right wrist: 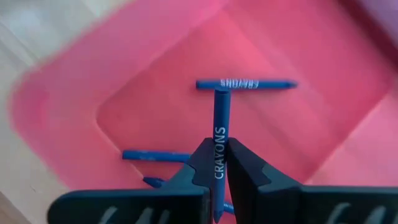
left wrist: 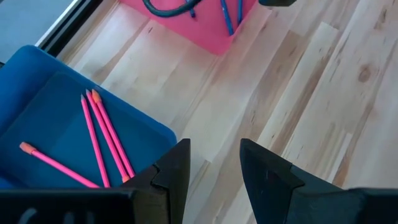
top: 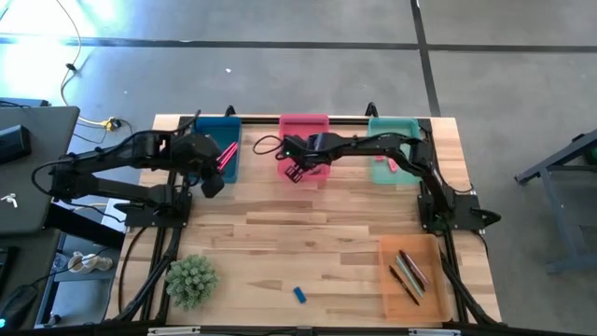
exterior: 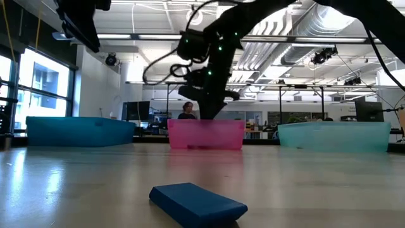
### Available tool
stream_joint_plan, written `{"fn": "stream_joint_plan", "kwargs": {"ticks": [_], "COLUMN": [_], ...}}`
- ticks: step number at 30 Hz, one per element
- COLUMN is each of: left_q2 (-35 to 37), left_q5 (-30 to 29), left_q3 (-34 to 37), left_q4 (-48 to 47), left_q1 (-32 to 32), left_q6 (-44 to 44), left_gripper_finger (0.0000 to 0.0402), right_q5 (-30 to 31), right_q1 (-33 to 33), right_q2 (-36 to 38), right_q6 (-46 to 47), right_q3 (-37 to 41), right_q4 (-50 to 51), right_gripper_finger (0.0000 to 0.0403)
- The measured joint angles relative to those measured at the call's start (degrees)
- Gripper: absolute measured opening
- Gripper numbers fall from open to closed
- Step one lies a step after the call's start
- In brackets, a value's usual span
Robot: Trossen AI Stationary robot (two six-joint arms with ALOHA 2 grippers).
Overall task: Sort crayons/erasers/pens/pencils in bins
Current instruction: Put the blue crayon into the red bin, then put the blue eraser into the green bin
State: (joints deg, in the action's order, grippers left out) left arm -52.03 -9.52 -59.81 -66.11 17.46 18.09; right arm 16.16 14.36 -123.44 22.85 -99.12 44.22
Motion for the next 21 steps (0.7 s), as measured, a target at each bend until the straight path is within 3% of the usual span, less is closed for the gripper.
{"fn": "stream_joint_plan", "kwargs": {"ticks": [5, 11, 14, 21], "left_q2": [-0.53, -0.62, -0.62, -0.62], "left_q5": [-0.02, -0.13, -0.13, -0.13], "left_q3": [0.0, 0.0, 0.0, 0.0], "left_q4": [-0.02, -0.04, -0.04, -0.07], "left_q1": [0.0, 0.01, 0.0, 0.01], "left_q6": [1.28, 2.97, 2.97, 3.82], "left_gripper_finger": [0.0127, 0.0127, 0.0127, 0.0127], "right_q5": [-5.74, -7.0, -10.84, -10.86], "right_q1": [2.57, 3.93, 4.4, 4.4], "right_q2": [0.0, 0.02, 0.02, 0.02], "right_q6": [-0.18, 0.14, 0.03, -3.41], "right_q3": [1.86, 1.85, 1.85, 1.85], "right_q4": [-0.44, -0.3, -0.36, 0.37], "right_gripper_finger": [0.0012, 0.0015, 0.0032, 0.0092]}}
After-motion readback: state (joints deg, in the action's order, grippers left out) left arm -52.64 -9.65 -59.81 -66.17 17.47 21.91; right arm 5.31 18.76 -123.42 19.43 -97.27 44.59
